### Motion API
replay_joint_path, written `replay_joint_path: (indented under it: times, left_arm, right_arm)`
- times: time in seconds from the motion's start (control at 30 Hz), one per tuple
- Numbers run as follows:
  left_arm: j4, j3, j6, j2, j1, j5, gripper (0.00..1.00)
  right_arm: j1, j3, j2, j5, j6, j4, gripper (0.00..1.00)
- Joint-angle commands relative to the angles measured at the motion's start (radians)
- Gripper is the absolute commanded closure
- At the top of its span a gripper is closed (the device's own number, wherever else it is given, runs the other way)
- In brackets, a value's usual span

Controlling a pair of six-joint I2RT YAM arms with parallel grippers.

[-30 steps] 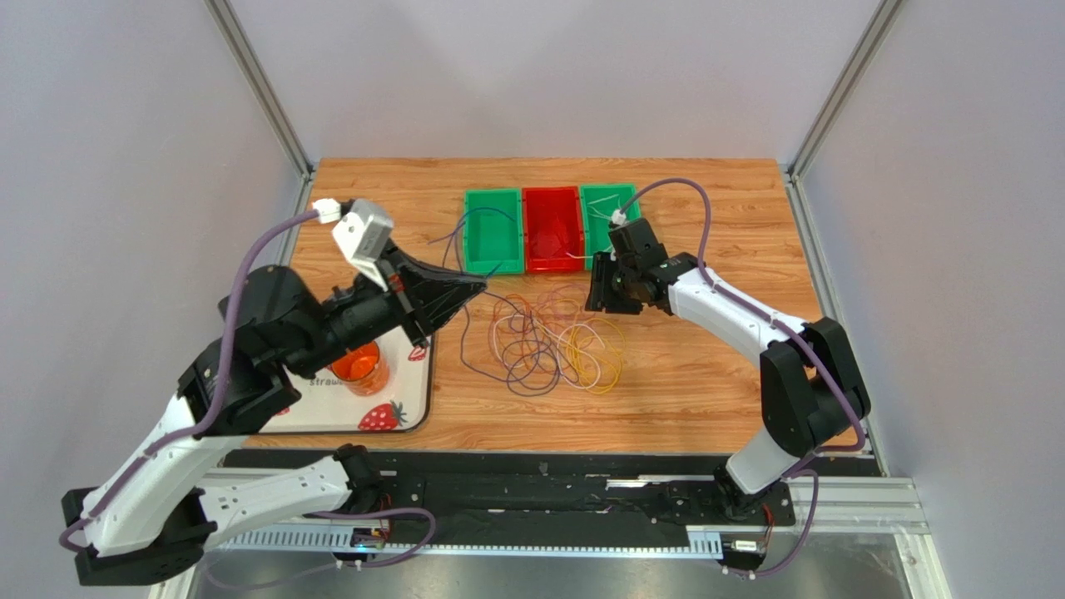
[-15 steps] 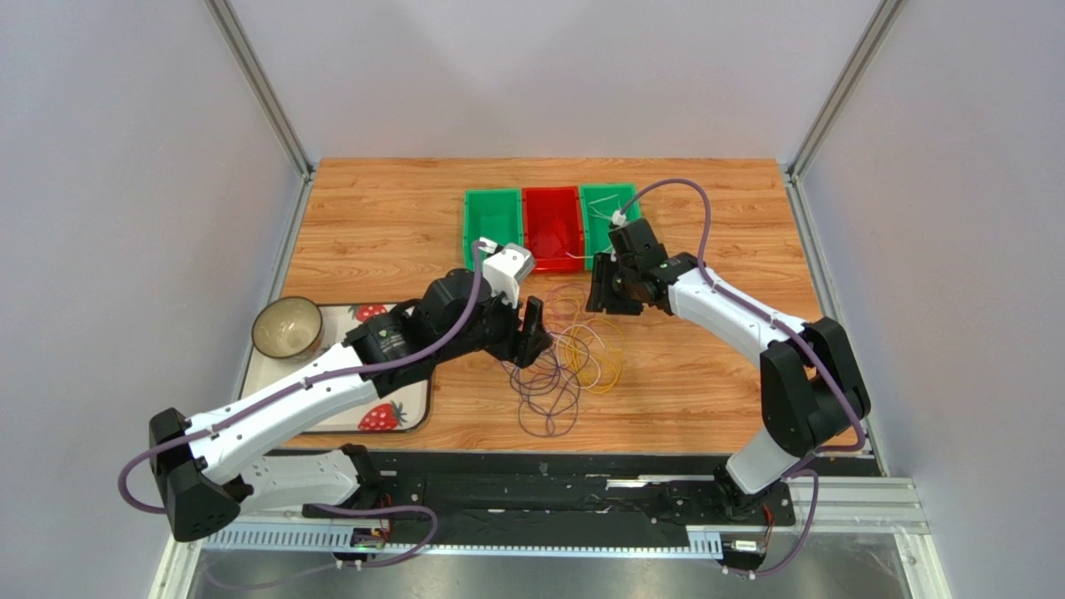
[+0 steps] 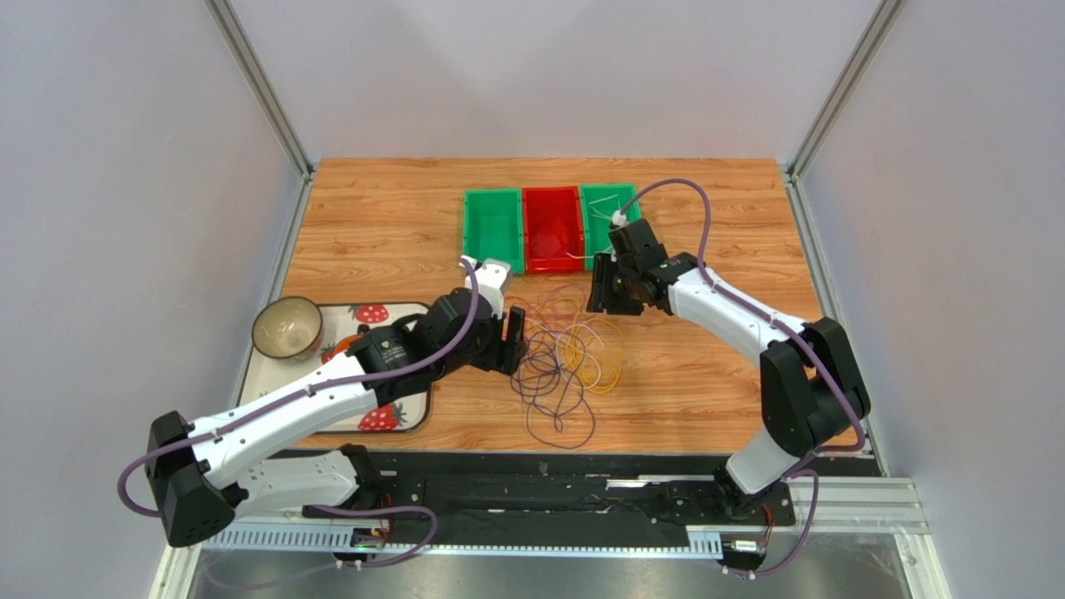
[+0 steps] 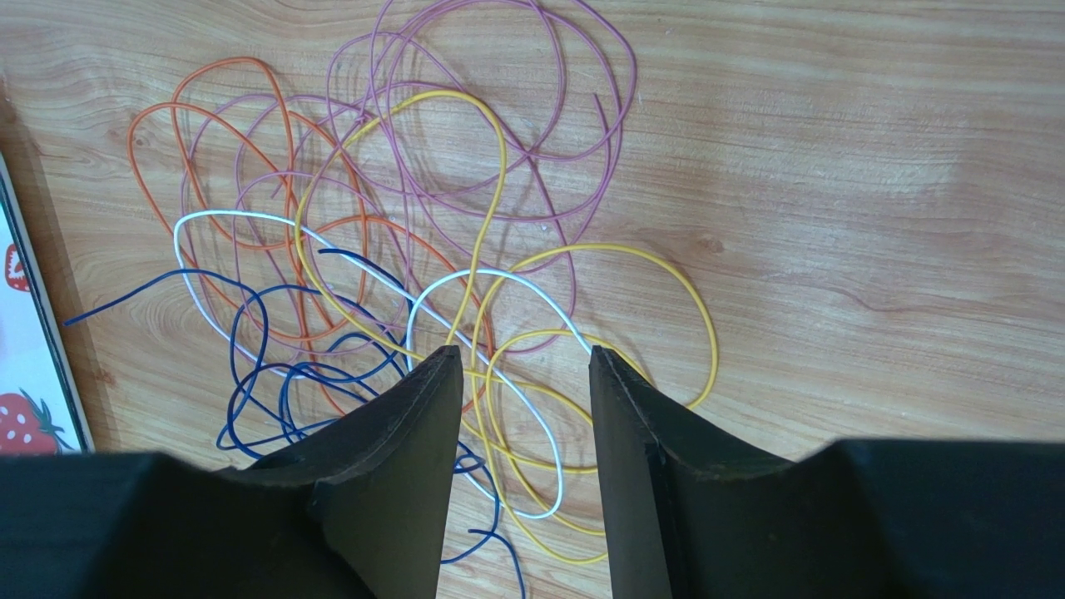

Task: Untangle the cables
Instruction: Pick up the cable at the corner of the board.

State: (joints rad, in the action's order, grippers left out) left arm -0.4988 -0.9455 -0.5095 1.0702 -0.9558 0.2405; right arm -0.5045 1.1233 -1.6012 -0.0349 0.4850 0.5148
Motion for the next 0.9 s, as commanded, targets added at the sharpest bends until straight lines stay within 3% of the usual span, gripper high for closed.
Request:
replay_joint_path:
  times: [0.0,0.4,0.87]
  left_arm:
    - [0.017,0.071,-0.057,0.005,0.000,0.046,0.28]
    - [0.212,0.169,-0.040,0.174,0.029,-0.013,0.30]
    - [0.284,0.163,-0.031,0.335,0.038,-0.017,0.37]
  right_arm:
    - [0.001,0.036,-0.002,0.004,-0.008,-0.021,0.54]
    - [0.001,0.038,-0.011,0.012,-0.011,-0.019,0.54]
    - [0.003,0.040,-0.011,0.015,-0.014,-0.018,0.54]
